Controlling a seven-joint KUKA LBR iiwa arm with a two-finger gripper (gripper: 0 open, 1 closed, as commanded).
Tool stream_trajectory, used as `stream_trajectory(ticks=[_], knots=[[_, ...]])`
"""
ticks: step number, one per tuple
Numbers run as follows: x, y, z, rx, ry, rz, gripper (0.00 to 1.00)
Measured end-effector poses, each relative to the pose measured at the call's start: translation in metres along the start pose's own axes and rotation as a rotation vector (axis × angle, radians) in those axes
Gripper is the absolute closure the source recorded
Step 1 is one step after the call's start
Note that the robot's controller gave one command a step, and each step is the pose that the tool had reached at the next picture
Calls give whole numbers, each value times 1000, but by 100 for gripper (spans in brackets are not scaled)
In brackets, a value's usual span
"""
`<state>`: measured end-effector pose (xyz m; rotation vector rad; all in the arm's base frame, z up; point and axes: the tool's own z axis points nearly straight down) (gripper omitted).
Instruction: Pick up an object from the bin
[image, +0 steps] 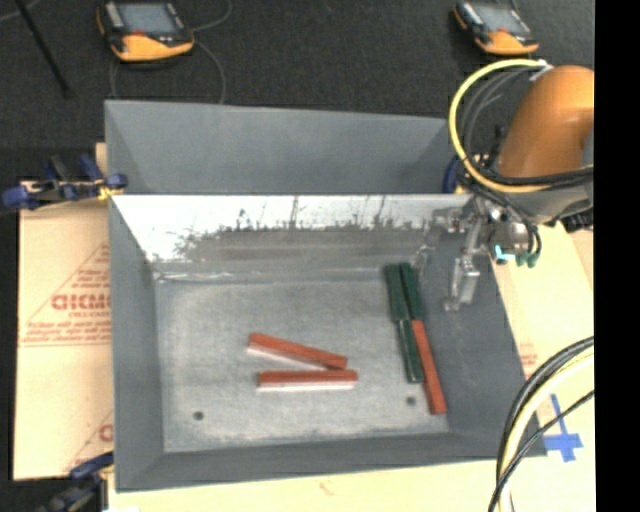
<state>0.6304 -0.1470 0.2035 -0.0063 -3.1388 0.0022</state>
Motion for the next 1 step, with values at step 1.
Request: stream_trajectory(ticks=[1], knots=[[28,122,136,-3,-1,-267,0]])
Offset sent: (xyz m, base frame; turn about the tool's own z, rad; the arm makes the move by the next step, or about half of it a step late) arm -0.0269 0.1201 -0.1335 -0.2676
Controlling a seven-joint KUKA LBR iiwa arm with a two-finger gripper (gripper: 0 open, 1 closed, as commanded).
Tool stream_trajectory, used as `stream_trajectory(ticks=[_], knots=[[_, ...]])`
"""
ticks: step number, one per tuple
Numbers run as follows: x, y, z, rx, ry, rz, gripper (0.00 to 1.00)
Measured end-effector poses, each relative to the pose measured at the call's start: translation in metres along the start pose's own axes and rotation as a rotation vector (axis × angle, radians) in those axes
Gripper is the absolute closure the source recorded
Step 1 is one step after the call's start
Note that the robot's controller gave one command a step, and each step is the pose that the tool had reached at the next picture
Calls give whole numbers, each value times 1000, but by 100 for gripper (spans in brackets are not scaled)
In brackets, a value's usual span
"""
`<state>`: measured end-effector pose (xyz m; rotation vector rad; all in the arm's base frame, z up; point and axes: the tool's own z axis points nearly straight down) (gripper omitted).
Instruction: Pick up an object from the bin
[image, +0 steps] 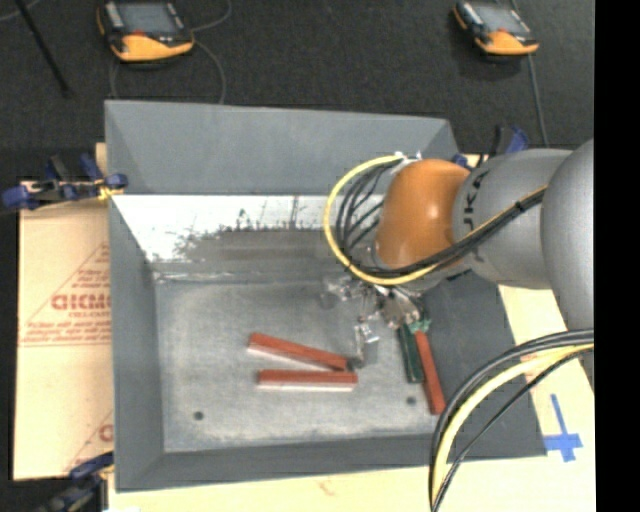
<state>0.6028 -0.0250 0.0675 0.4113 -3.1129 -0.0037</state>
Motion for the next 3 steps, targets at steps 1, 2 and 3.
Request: stream_trajectory(ticks=[1,2,3], knots=[[-18,119,-34,-2,-9,97,0],[14,92,-33,5,-2,97,0],[31,106,-2,1,-2,211,0]])
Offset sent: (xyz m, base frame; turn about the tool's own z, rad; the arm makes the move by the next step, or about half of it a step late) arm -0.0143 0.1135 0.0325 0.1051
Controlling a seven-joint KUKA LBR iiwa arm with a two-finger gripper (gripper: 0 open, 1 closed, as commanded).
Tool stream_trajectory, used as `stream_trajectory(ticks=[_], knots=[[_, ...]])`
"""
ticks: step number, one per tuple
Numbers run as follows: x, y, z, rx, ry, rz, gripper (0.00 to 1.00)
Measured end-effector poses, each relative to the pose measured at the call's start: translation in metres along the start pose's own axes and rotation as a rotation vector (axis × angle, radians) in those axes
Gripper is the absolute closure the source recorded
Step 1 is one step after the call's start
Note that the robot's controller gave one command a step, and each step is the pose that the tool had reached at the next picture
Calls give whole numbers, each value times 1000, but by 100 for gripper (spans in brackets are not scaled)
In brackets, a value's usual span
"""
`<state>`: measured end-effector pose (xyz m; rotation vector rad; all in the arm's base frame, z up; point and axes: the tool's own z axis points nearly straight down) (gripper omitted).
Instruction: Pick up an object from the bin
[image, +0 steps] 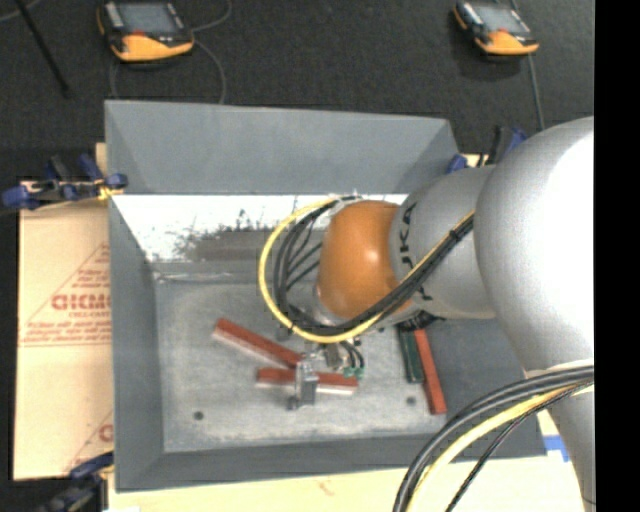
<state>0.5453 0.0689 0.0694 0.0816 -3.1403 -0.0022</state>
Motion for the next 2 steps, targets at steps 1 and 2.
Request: stream_trajectory(ticks=[1,2], knots=[[-1,-1,-1,2,-2,-4,0],[-1,-1,-1,3,-3,-6,100]])
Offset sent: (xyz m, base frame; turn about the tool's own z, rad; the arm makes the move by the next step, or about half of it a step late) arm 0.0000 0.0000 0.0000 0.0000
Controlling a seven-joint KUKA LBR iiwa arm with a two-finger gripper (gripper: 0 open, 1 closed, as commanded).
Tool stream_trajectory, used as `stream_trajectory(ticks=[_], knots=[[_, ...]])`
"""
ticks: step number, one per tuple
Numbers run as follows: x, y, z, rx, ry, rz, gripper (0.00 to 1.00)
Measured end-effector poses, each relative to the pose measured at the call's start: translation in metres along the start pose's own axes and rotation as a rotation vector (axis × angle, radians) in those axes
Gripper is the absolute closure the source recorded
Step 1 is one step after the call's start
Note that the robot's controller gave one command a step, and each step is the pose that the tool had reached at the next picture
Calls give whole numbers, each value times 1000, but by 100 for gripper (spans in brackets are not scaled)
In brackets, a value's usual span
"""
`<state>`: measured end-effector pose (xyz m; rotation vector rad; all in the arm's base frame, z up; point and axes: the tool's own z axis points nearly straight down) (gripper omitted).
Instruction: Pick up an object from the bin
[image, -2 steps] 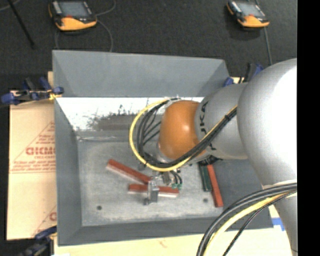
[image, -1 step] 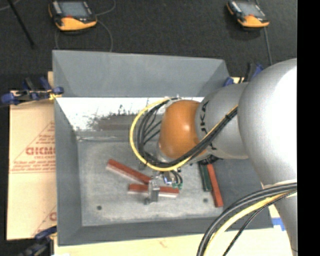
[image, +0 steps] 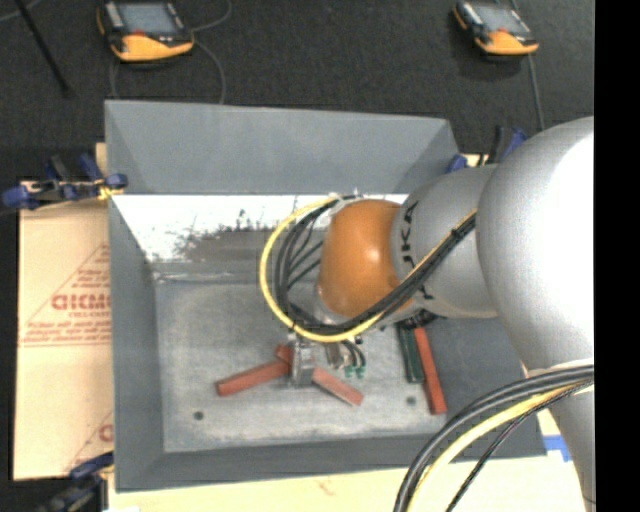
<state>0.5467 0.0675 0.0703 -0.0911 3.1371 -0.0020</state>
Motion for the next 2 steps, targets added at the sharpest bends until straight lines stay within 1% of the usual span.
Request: stream_trajectory(ticks=[1,2], knots=[[-1,-1,-6,0,-2,-2,100],[-4,-2,-92,-1,-6,-4,100]])
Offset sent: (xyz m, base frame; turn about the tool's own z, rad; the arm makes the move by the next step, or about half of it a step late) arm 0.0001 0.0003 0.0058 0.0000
